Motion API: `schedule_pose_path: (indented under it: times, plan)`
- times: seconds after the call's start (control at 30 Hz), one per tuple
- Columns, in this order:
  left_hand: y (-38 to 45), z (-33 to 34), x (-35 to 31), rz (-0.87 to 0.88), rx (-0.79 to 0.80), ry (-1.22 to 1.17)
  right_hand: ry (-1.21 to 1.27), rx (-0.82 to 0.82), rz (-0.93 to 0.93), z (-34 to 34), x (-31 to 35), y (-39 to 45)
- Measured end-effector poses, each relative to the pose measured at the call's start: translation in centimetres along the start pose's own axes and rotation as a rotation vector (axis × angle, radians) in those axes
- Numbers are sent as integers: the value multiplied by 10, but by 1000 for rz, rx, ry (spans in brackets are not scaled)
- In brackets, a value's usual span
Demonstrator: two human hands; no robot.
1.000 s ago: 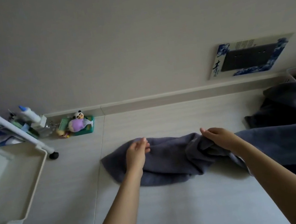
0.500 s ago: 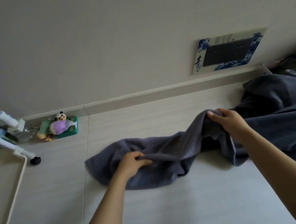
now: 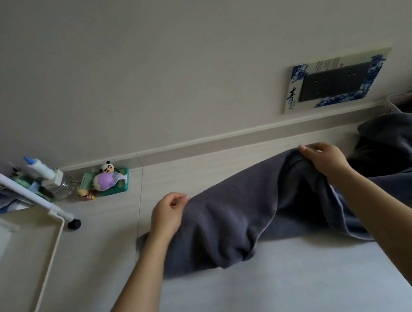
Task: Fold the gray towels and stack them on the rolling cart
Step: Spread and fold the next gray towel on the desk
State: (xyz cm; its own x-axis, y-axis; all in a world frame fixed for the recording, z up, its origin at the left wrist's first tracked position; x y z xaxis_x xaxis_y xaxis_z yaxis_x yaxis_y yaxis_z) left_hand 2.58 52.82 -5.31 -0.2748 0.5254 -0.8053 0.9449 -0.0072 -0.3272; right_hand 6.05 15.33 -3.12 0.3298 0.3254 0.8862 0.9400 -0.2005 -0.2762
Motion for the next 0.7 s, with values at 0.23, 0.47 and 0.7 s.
schedule_pose_path:
  times: [0.23, 0.47, 0.7]
  plan:
    - [-14, 75, 6, 17, 282, -1, -280, 263, 38, 32, -29, -3]
    - [-30, 120, 37, 40, 573, 502, -380, 358, 64, 40, -60, -15]
    - [-11, 66, 4, -56, 575, -105, -162, 237, 9, 16, -48, 0]
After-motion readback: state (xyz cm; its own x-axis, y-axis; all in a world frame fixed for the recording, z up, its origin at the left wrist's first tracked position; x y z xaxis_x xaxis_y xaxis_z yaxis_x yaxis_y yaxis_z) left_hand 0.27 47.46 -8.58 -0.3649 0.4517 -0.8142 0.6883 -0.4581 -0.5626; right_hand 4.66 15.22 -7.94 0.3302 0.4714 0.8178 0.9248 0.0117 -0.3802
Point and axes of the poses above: each hand's wrist, its own y-axis towards the middle knuckle, its own z-axis out of the palm, x = y × z, the point moved 3 cm from there along y, towards the middle knuckle, and after that the axes turned 12 degrees about x, right-handed, at the moved point
